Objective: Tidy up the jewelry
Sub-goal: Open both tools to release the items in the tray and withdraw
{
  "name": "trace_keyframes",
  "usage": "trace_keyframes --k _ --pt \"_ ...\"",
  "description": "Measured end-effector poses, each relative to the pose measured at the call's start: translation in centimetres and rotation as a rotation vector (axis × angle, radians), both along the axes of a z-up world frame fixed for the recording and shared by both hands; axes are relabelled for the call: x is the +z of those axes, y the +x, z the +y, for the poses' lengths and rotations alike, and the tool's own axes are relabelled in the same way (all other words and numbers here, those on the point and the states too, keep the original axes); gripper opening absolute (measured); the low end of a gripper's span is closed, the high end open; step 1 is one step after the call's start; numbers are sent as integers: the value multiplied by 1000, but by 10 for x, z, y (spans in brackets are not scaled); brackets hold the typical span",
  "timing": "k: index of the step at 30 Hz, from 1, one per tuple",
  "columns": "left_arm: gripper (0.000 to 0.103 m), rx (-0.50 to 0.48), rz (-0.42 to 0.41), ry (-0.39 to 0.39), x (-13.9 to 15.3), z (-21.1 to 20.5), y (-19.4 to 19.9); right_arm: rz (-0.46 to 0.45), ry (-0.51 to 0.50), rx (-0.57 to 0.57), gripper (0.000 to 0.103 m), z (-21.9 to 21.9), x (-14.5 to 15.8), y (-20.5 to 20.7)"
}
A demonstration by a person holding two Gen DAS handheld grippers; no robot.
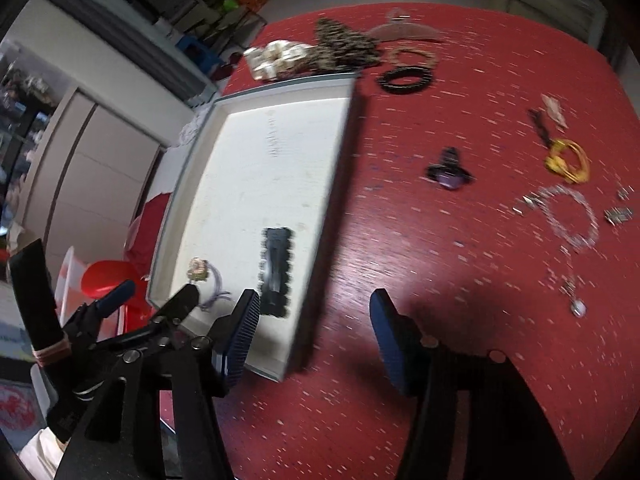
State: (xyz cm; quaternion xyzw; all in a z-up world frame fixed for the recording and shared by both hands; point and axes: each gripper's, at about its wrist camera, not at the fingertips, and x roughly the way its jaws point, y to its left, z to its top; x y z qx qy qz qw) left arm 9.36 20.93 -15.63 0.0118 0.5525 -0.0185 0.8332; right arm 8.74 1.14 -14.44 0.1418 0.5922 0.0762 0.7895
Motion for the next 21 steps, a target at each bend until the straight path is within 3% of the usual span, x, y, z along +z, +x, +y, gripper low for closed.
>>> trace_keyframes --k 2,10,16,21 --pt "102 -34 -4 -8 6 -11 0 -2 -8 -48 76 -18 3 -7" --pt "102 -197 -9 -59 21 -78 2 10 -51 -230 83 -86 5 -42" --pt "102 -207 13 -60 16 -120 6 50 -63 -322 83 -138 -4 -59" --pt "102 -190 71 -121 11 -146 7 73 -89 -370 83 -182 -9 -57"
